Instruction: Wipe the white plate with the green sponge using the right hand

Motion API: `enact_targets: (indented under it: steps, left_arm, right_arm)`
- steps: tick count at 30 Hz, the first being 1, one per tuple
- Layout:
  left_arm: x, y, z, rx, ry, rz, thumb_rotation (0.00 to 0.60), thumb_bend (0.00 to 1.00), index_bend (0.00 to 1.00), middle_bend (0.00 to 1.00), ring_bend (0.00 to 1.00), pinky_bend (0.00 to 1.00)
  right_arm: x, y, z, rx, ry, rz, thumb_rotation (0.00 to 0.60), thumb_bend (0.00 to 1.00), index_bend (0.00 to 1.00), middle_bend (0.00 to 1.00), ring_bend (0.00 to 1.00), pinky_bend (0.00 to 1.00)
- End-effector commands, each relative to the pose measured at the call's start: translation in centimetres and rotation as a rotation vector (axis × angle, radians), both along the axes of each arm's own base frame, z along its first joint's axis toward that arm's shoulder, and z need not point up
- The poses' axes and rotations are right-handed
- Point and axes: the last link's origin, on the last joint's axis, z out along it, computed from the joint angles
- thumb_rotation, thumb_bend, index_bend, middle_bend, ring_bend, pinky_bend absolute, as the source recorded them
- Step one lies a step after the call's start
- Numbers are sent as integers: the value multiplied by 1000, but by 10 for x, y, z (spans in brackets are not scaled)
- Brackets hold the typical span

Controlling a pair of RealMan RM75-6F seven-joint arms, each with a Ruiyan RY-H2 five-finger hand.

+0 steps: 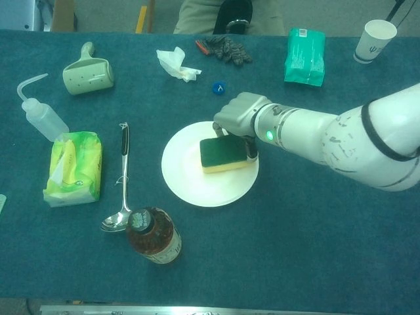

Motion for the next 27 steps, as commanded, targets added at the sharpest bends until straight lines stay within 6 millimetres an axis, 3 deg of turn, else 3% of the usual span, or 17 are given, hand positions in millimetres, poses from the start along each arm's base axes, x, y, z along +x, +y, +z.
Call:
enact_targets:
  steps: [1, 14, 27]
  left_arm:
    - [-1, -1, 0, 2, -2, 2, 600, 367, 322, 266, 178, 163]
    - [-4, -3, 1, 4, -5, 8, 600, 367, 322, 265, 178, 163]
    - [-1, 0, -4, -6, -10, -4, 600, 367, 322, 265, 178, 163]
  right_arm:
    - [5, -1, -4, -1, -6, 5, 600, 216, 506, 358, 275, 503]
    - [17, -3, -13, -2, 4, 26, 600, 216, 507, 358, 276, 503]
    - [3, -3, 11, -31, 87, 46, 600, 216, 506, 358, 275, 503]
